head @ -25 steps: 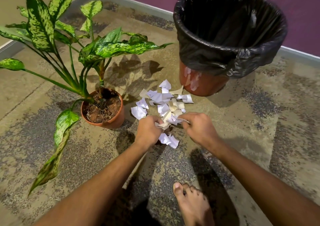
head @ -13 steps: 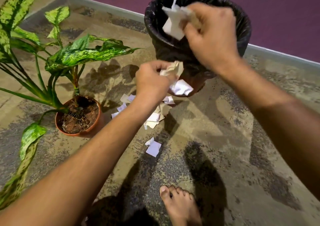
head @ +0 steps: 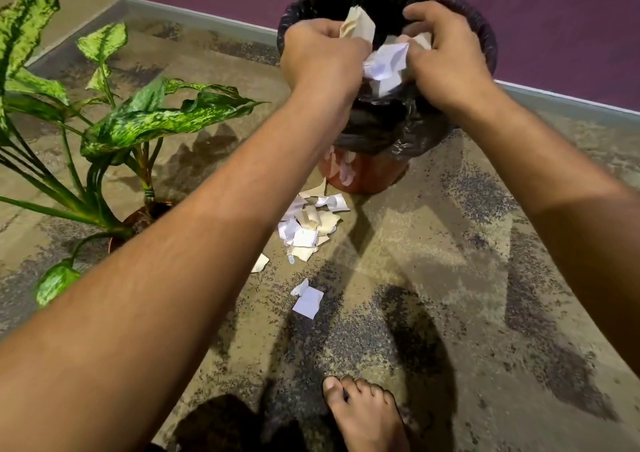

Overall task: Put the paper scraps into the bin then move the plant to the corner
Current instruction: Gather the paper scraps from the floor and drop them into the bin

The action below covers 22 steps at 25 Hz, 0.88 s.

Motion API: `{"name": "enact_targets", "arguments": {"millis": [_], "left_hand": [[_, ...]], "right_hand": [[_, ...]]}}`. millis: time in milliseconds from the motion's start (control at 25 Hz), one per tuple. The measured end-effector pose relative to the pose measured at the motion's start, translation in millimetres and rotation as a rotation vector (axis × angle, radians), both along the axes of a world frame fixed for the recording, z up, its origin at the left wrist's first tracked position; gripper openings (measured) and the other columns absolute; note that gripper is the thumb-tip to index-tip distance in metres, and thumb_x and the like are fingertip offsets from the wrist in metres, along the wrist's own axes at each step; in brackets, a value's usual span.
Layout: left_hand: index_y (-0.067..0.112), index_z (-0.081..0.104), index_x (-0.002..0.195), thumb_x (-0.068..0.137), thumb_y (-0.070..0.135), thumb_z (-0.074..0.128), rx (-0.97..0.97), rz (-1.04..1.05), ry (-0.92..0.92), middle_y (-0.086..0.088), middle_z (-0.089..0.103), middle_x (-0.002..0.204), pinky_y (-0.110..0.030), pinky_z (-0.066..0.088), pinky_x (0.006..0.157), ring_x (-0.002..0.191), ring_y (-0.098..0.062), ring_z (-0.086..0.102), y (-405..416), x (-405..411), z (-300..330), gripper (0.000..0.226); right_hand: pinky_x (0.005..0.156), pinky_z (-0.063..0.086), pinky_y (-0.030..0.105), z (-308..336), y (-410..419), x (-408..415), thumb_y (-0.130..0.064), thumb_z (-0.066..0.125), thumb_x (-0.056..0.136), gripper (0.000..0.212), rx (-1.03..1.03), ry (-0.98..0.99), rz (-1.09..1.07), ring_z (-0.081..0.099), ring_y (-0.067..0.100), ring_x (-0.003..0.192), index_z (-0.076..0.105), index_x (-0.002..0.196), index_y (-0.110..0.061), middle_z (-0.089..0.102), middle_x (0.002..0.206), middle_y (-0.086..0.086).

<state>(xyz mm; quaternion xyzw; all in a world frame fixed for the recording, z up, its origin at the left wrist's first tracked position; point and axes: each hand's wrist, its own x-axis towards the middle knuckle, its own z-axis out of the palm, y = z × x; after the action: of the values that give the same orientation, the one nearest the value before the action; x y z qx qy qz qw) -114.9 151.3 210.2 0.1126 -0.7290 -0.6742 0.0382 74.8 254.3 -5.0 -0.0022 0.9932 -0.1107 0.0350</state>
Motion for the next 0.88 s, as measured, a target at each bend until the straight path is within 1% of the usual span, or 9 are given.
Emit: {"name": "enact_targets", "arguments": {"millis": [40, 120, 200, 320, 440, 560, 640, 720, 880], "left_hand": [[0.016, 0.062, 0.067, 0.074, -0.003, 0.072, 0.018, 0.016, -0.026, -0.008, 0.071, 0.078, -0.040, 0.062, 0.064, 0.071, -0.023, 0.071, 1.6, -3.7, 0.8, 0.022], [0.015, 0.056, 0.066, 0.077, -0.006, 0.070, 0.077, 0.048, -0.041, -0.009, 0.067, 0.075, -0.037, 0.062, 0.065, 0.066, -0.022, 0.069, 3.4, -9.9, 1.2, 0.027], [0.012, 0.054, 0.066, 0.078, -0.010, 0.067, 0.166, 0.086, -0.015, -0.008, 0.063, 0.072, -0.036, 0.062, 0.064, 0.059, -0.020, 0.067, 6.2, -15.9, 0.7, 0.029], [0.016, 0.064, 0.074, 0.083, 0.004, 0.068, -0.073, 0.060, 0.105, 0.002, 0.066, 0.075, -0.028, 0.060, 0.065, 0.069, -0.013, 0.068, 9.2, -24.9, -4.1, 0.015], [0.026, 0.069, 0.083, 0.082, 0.021, 0.068, -0.353, -0.102, 0.208, 0.015, 0.066, 0.078, -0.014, 0.049, 0.064, 0.075, -0.002, 0.062, 11.8, -21.1, -10.1, 0.006], [0.030, 0.071, 0.094, 0.080, 0.017, 0.066, -0.533, -0.193, 0.271, 0.012, 0.070, 0.093, -0.015, 0.050, 0.071, 0.079, 0.001, 0.062, 9.1, -12.8, -23.3, 0.020], [0.028, 0.071, 0.098, 0.080, 0.016, 0.063, -0.556, -0.218, 0.340, 0.011, 0.071, 0.096, -0.016, 0.051, 0.075, 0.070, 0.003, 0.061, 1.5, -5.1, -29.2, 0.023], [0.021, 0.071, 0.101, 0.081, 0.011, 0.061, -0.570, -0.223, 0.474, 0.003, 0.069, 0.113, -0.015, 0.046, 0.091, 0.096, -0.003, 0.064, -6.0, 7.7, -38.4, 0.024], [0.006, 0.070, 0.099, 0.082, 0.004, 0.059, -0.668, -0.326, 0.789, -0.013, 0.059, 0.131, -0.035, 0.035, 0.111, 0.128, -0.031, 0.048, -24.3, 54.3, -78.6, 0.020]], "right_hand": [[0.087, 0.047, 0.060, 66.9, 14.8, -66.4, -0.057, 0.044, 0.086, 0.051, -0.034, 0.275, -0.025, 0.067, 0.028, 0.100, 0.050, 0.124, -0.023, 0.070, 0.111, 0.002], [0.092, 0.054, 0.048, 170.5, 40.1, -172.7, -0.053, 0.045, 0.087, 0.054, -0.388, 0.573, -0.155, 0.059, 0.020, 0.115, 0.048, 0.134, -0.028, 0.059, 0.131, 0.000], [0.097, 0.052, 0.046, 173.0, 60.7, -191.7, -0.042, 0.043, 0.094, 0.043, -0.699, 0.504, -0.068, 0.054, 0.012, 0.121, 0.051, 0.134, -0.030, 0.055, 0.132, -0.005], [0.092, 0.054, 0.042, 158.2, 36.5, -169.5, -0.035, 0.045, 0.094, 0.034, -0.652, 0.638, -0.152, 0.062, 0.008, 0.108, 0.058, 0.125, -0.029, 0.063, 0.115, -0.013], [0.083, 0.055, 0.037, 25.8, 12.0, -18.8, -0.044, 0.062, 0.090, 0.036, -0.330, 0.093, -0.183, 0.069, 0.015, 0.098, 0.050, 0.124, -0.036, 0.068, 0.110, -0.009], [0.069, 0.055, 0.031, -62.7, -42.1, 103.0, -0.045, 0.044, 0.091, 0.028, -0.315, -0.504, -0.173, 0.069, 0.013, 0.082, 0.067, 0.106, -0.040, 0.069, 0.096, -0.013], [0.085, 0.051, 0.031, -53.0, -33.2, 72.5, -0.051, 0.031, 0.098, 0.038, -0.379, -0.445, -0.168, 0.064, 0.011, 0.101, 0.062, 0.116, -0.042, 0.066, 0.110, -0.014], [0.098, 0.043, 0.033, -45.9, -42.4, 46.5, -0.054, 0.033, 0.099, 0.042, -0.250, -0.201, -0.026, 0.055, 0.016, 0.116, 0.050, 0.132, -0.034, 0.057, 0.128, -0.007], [0.092, 0.046, 0.032, -20.7, -25.5, -24.0, -0.057, 0.058, 0.087, 0.056, -0.424, -0.220, -0.059, 0.056, 0.017, 0.113, 0.045, 0.134, -0.029, 0.056, 0.128, -0.005]]}}
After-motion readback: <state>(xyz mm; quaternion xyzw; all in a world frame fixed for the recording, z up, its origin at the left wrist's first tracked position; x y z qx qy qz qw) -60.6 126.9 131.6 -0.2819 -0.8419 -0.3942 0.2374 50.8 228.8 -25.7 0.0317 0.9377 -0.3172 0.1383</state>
